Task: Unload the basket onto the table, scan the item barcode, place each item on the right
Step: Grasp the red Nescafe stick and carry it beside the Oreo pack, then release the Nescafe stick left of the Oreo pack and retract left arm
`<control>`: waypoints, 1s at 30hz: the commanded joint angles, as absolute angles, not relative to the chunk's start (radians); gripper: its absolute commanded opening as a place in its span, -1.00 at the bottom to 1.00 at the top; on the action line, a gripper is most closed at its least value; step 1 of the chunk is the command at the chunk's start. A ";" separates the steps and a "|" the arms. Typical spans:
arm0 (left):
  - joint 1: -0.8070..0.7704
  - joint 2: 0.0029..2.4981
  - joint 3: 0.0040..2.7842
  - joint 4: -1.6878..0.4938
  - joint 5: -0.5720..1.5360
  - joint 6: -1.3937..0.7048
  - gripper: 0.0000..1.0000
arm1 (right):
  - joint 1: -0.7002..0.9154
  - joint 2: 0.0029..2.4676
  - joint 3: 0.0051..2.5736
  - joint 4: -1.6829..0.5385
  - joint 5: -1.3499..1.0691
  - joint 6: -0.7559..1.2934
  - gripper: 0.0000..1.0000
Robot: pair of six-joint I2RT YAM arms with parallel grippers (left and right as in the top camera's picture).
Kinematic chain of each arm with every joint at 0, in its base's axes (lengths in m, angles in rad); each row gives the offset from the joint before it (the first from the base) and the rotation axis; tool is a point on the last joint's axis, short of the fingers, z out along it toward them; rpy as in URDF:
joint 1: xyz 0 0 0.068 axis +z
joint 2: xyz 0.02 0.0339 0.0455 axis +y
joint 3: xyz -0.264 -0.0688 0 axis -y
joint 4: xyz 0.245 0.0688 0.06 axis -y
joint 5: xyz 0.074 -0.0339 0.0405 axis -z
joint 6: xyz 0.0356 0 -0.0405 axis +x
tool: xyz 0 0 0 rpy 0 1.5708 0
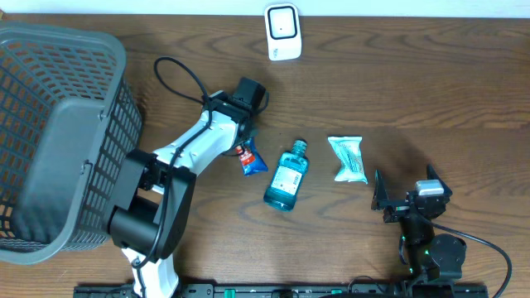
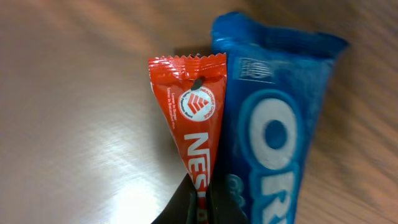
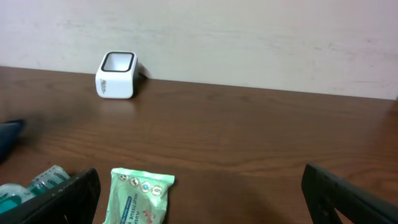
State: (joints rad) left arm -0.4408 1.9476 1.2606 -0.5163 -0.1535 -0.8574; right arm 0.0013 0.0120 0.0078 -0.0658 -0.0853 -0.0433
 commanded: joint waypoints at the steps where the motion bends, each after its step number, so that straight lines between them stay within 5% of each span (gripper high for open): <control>1: -0.450 2.003 1.259 -0.462 -0.013 -0.669 -0.86 | 0.007 0.006 0.006 -0.068 -0.080 -0.030 0.99; 8: -0.450 2.009 1.259 -0.445 0.107 -0.463 -0.86 | 0.007 0.006 0.006 -0.068 -0.080 -0.030 0.99; 21: -0.450 1.731 1.259 -0.565 -0.041 -0.270 -0.86 | 0.007 0.006 0.006 -0.068 -0.080 -0.030 0.99; 30: -0.450 1.784 1.257 -0.635 -0.080 -0.237 -0.85 | 0.007 0.006 0.006 -0.068 -0.080 -0.030 0.98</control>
State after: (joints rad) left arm -0.4488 1.7416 1.2606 -0.6289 -0.0444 -0.2638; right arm 0.0013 0.0120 0.0078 -0.0658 -0.0853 -0.0433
